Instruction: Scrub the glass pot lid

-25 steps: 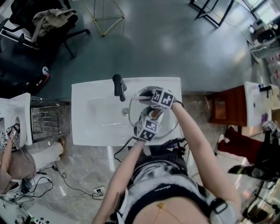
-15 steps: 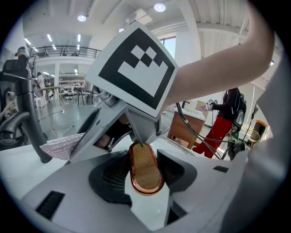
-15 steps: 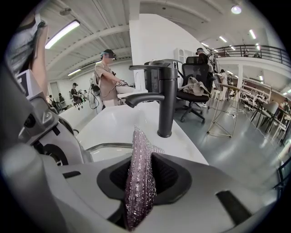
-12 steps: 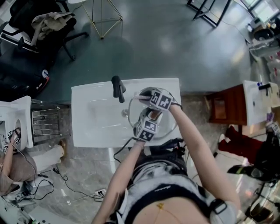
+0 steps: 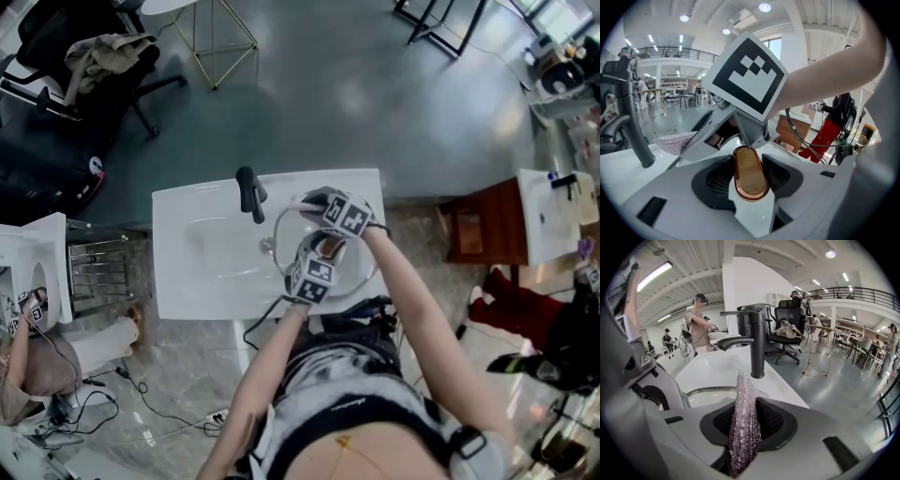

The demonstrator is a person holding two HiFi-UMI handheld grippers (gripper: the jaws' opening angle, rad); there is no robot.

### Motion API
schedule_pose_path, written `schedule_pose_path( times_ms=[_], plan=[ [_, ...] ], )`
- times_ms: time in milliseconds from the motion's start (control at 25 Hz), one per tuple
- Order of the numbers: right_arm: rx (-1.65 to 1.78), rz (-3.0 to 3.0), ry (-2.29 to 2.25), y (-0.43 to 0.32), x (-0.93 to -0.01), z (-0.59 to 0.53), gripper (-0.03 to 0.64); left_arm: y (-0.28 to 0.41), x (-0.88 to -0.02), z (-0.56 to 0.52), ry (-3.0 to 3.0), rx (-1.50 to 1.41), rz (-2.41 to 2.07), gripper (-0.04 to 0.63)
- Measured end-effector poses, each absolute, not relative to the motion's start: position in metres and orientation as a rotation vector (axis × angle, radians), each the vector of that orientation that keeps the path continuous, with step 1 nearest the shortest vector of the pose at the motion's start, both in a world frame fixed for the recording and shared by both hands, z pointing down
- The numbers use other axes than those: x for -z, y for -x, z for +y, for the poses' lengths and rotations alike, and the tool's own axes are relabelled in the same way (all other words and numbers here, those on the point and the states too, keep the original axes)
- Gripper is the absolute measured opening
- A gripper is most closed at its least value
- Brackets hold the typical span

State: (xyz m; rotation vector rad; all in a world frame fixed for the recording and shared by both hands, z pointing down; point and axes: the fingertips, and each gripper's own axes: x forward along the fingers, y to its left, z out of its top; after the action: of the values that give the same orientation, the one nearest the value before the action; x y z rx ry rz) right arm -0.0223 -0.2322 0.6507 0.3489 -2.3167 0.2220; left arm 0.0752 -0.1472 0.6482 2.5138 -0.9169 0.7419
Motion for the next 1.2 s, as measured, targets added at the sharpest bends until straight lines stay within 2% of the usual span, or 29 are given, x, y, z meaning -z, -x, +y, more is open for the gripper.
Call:
schedule_pose_path(
  times_ms=[1200],
  plan=[
    [-0.362, -2.319, -0.741, -0.064, -0.650, -0.229, 0.097, -0.071, -0.643, -0.146, -2.520, -0.757, -0.902, 0.187]
  ],
)
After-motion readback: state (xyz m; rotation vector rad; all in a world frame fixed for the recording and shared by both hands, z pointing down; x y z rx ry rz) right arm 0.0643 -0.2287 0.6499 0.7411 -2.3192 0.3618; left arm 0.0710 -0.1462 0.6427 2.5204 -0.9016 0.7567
